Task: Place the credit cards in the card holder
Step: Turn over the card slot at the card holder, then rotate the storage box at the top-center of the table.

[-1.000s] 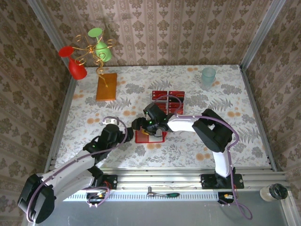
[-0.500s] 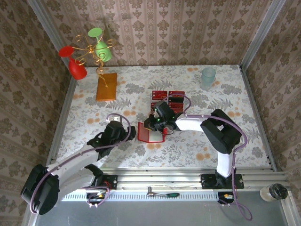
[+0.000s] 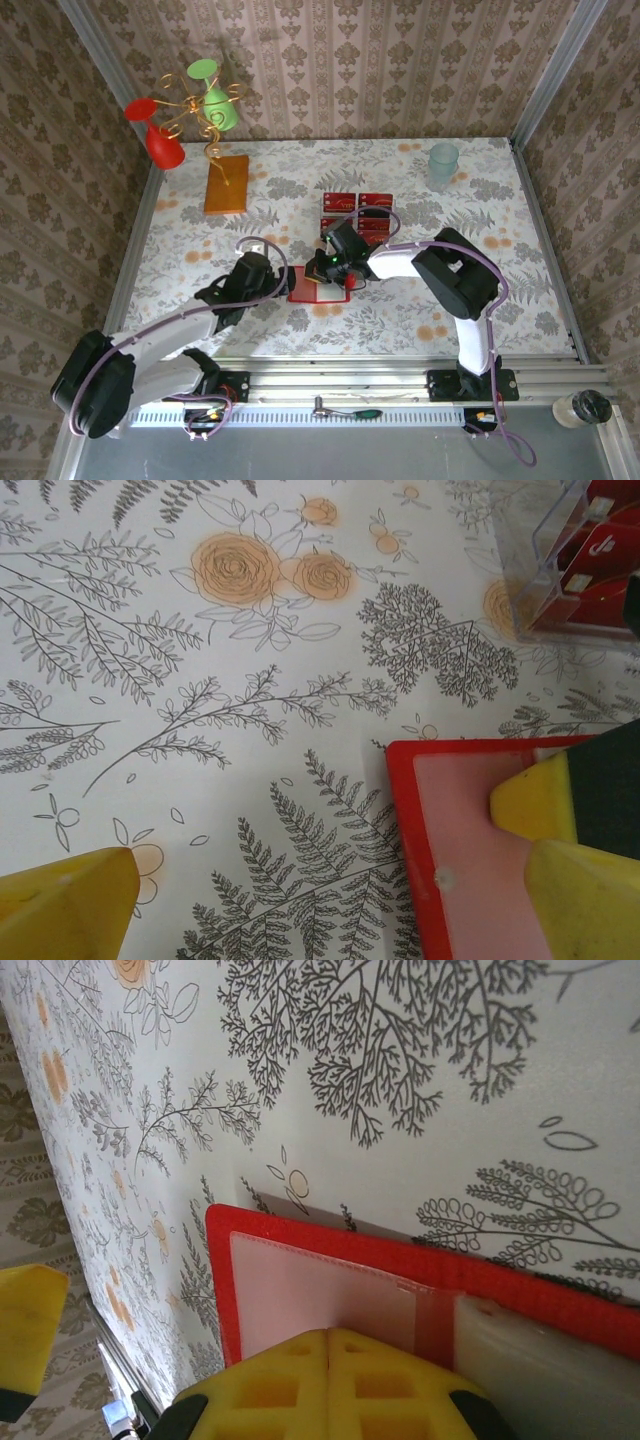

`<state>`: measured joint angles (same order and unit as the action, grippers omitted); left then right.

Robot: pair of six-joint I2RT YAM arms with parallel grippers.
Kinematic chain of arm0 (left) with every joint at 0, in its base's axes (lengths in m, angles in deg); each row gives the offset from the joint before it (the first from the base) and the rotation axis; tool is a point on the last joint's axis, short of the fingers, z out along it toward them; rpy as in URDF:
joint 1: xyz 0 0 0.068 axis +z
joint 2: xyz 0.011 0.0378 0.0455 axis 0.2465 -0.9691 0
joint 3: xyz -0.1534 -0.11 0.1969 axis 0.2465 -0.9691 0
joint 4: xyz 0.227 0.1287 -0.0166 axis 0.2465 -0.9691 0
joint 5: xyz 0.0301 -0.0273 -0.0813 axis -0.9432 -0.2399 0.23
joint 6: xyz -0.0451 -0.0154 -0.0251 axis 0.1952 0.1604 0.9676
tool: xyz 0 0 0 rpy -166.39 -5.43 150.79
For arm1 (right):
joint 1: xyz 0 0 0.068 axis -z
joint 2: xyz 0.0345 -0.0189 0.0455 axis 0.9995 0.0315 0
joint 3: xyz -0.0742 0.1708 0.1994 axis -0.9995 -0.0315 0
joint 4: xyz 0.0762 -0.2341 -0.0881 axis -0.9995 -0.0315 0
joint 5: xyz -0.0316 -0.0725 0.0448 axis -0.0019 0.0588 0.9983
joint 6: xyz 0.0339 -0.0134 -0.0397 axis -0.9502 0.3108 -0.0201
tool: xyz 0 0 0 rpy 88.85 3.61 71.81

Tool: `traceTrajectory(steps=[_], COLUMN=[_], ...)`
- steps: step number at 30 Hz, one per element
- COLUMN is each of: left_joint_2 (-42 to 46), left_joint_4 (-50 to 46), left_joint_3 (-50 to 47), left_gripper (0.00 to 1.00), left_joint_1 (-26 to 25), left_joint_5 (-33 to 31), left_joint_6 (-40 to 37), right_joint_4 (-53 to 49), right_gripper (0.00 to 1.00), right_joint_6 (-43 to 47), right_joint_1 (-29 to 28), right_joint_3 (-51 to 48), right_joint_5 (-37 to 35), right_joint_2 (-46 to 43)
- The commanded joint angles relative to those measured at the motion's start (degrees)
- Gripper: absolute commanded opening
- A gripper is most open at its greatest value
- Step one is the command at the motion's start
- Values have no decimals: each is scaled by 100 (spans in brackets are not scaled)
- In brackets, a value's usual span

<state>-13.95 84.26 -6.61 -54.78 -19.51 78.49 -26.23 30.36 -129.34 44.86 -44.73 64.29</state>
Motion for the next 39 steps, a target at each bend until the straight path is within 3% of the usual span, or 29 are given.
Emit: traceTrajectory(steps=[1,13,20,25,39], left_joint_2=[-194,-1124,-1189,-1182,-1209], left_joint_4=[253,859,984,998,1046], left_joint_3=[148,73,-111,-162,-169], left_gripper=[100,100,100,100,100], left_joint_1=[-69,-261,-260,-257,-263], left_joint_5=[-37,-37,-115,-143,-145], left_joint_6=[83,48,70,52,25], right_joint_4=[33,-634,-2540,-3269,-3516], right_gripper=[5,7,8,8,6], right_joint_6=[-66,309,1812,2496,2767], right_joint_1=[11,364,448,441,422], right_joint_3=[55,44,1123,1606,2192], right_joint_5=[116,-130,-932,-1363,-1520], right_joint_2=[-52,-766,-602,-313,413])
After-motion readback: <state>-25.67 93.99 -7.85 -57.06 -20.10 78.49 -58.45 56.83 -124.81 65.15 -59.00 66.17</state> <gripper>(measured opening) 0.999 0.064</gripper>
